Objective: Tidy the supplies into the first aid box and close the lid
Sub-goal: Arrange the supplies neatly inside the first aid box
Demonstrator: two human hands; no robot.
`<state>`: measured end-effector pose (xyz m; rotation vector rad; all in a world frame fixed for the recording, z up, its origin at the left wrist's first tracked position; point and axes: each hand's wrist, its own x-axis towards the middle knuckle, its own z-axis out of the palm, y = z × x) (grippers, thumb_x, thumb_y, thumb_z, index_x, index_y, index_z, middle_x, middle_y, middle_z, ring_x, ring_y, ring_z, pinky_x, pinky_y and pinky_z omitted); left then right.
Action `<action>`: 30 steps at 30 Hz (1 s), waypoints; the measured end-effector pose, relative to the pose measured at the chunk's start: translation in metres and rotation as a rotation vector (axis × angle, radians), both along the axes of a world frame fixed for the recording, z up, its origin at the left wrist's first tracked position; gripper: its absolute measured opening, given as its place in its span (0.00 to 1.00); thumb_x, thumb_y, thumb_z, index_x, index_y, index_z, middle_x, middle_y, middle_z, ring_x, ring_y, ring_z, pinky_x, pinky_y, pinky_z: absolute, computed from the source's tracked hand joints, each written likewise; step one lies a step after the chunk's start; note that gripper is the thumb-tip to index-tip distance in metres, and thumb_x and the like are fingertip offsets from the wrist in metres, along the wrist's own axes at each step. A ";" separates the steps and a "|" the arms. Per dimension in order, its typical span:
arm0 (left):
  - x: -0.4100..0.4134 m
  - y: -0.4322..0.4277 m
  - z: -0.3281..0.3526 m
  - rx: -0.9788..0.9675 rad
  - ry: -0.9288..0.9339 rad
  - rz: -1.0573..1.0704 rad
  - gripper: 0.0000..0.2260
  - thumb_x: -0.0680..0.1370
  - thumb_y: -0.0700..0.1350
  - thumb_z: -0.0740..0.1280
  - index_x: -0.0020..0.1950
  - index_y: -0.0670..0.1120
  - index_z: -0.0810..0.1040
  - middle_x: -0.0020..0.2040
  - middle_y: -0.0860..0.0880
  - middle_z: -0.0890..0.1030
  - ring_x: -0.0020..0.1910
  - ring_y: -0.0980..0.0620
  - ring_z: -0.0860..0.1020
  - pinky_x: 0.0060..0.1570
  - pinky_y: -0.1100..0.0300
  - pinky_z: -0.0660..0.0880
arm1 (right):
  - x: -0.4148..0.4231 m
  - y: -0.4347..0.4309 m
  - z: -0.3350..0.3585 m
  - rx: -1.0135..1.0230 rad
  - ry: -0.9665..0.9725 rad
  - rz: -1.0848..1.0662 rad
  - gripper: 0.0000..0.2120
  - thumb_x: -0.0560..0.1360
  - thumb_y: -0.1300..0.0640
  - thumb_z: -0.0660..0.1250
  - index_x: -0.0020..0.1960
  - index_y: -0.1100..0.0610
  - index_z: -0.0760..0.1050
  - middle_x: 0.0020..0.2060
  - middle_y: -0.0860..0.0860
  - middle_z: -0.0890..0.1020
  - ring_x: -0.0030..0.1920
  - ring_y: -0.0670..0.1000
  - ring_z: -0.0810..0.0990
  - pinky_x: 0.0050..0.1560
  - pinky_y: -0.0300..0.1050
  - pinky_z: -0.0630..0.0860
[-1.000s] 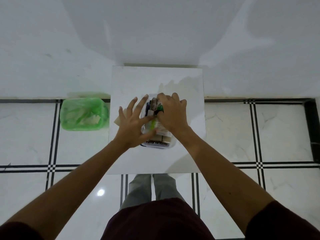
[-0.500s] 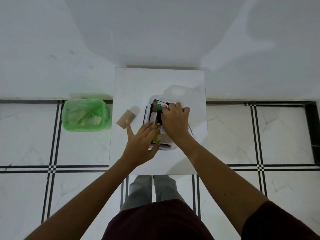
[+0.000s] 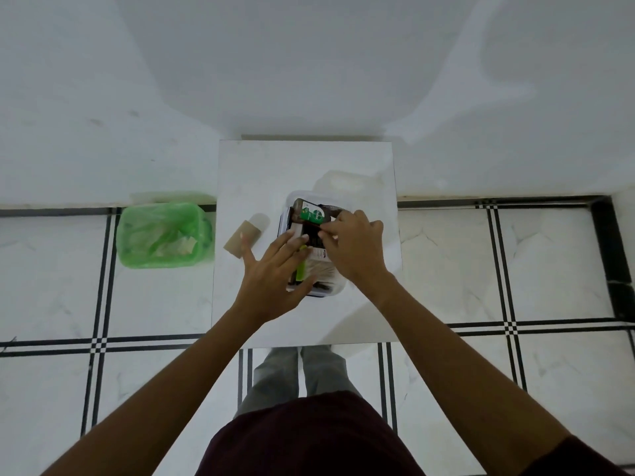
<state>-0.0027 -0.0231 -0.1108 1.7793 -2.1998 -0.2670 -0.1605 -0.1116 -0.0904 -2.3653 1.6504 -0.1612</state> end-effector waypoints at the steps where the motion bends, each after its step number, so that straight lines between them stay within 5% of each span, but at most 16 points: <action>1: -0.001 0.002 0.001 -0.003 0.009 0.001 0.19 0.75 0.58 0.63 0.60 0.49 0.79 0.64 0.52 0.78 0.69 0.52 0.70 0.70 0.44 0.42 | -0.002 0.007 0.000 0.008 0.006 0.023 0.11 0.76 0.50 0.61 0.45 0.50 0.82 0.42 0.49 0.80 0.45 0.53 0.74 0.42 0.48 0.61; 5: -0.002 0.011 0.002 0.020 0.012 -0.028 0.18 0.76 0.56 0.62 0.62 0.50 0.78 0.64 0.52 0.79 0.69 0.52 0.71 0.68 0.31 0.46 | -0.007 0.036 -0.010 0.023 -0.020 0.047 0.10 0.77 0.50 0.62 0.45 0.50 0.81 0.42 0.49 0.80 0.44 0.52 0.75 0.43 0.49 0.62; 13: -0.001 0.022 0.007 0.010 0.074 -0.050 0.13 0.75 0.52 0.62 0.54 0.47 0.80 0.55 0.50 0.83 0.62 0.50 0.77 0.62 0.26 0.58 | -0.015 0.065 -0.013 0.060 -0.137 0.017 0.08 0.71 0.51 0.71 0.47 0.53 0.81 0.47 0.52 0.83 0.48 0.55 0.78 0.46 0.54 0.70; 18: 0.011 0.020 0.007 -0.056 0.252 0.072 0.12 0.76 0.48 0.63 0.56 0.44 0.78 0.56 0.47 0.82 0.62 0.50 0.75 0.68 0.43 0.61 | -0.021 0.059 -0.010 0.101 -0.307 -0.066 0.11 0.71 0.49 0.67 0.50 0.53 0.81 0.47 0.52 0.82 0.50 0.54 0.76 0.47 0.51 0.66; 23: 0.045 -0.004 0.003 -0.101 0.403 0.354 0.10 0.75 0.40 0.64 0.55 0.41 0.77 0.53 0.42 0.81 0.53 0.46 0.76 0.55 0.50 0.72 | -0.028 0.038 -0.012 0.194 -0.510 -0.290 0.07 0.75 0.51 0.67 0.49 0.53 0.80 0.47 0.50 0.82 0.49 0.51 0.76 0.48 0.51 0.70; 27: 0.077 -0.016 -0.022 0.155 0.289 0.554 0.18 0.71 0.41 0.65 0.61 0.41 0.74 0.58 0.41 0.78 0.59 0.38 0.73 0.58 0.46 0.71 | -0.036 0.021 -0.014 0.180 -0.678 -0.526 0.04 0.74 0.57 0.68 0.45 0.55 0.81 0.41 0.52 0.83 0.41 0.49 0.79 0.43 0.44 0.75; 30: 0.087 -0.020 -0.037 0.360 0.197 0.562 0.24 0.71 0.41 0.70 0.65 0.40 0.71 0.64 0.39 0.74 0.64 0.37 0.70 0.59 0.43 0.70 | -0.045 0.014 -0.028 0.261 -0.600 -0.666 0.04 0.73 0.58 0.68 0.46 0.57 0.80 0.43 0.53 0.82 0.44 0.50 0.79 0.42 0.37 0.70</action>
